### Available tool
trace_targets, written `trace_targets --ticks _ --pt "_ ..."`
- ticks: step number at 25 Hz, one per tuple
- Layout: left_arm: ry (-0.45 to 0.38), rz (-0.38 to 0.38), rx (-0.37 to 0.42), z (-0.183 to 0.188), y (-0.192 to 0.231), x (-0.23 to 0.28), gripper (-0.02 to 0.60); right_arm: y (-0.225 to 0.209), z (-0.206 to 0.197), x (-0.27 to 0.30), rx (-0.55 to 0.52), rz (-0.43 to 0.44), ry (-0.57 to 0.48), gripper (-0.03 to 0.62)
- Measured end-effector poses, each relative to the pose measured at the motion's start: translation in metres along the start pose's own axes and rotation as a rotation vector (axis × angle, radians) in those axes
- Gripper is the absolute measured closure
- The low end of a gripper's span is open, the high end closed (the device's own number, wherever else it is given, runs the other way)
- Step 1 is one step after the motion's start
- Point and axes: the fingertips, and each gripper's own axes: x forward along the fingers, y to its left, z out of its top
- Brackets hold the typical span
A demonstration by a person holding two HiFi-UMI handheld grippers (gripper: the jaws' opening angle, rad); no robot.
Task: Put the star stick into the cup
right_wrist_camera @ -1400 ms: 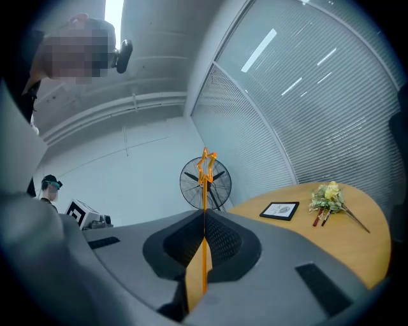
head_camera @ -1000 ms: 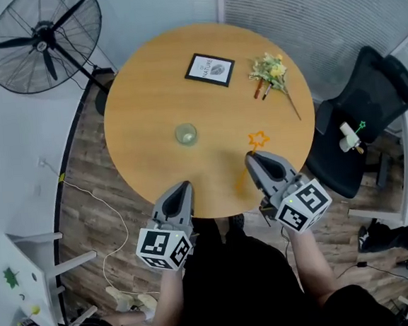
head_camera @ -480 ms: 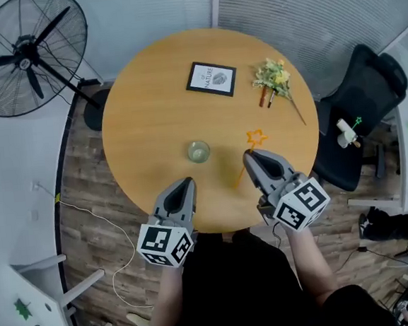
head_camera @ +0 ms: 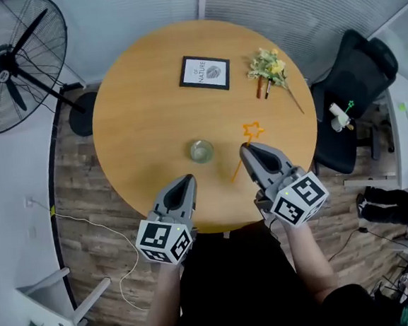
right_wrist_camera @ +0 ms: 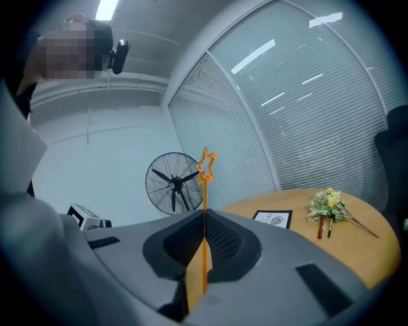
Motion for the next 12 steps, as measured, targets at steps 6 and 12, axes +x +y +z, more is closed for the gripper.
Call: trace_targets --ticks 6,12 --pt "0.034 -0.026 -0.007 -0.009 0.000 0.010 0.581 -0.010 -0.001 0.004 0.040 -0.016 -0.013 0.580" --pt "0.059 -0.029 -0.026 -0.016 0.001 0.010 0.583 -0.010 -0.008 0.025 0.067 0.006 0.009 0.580"
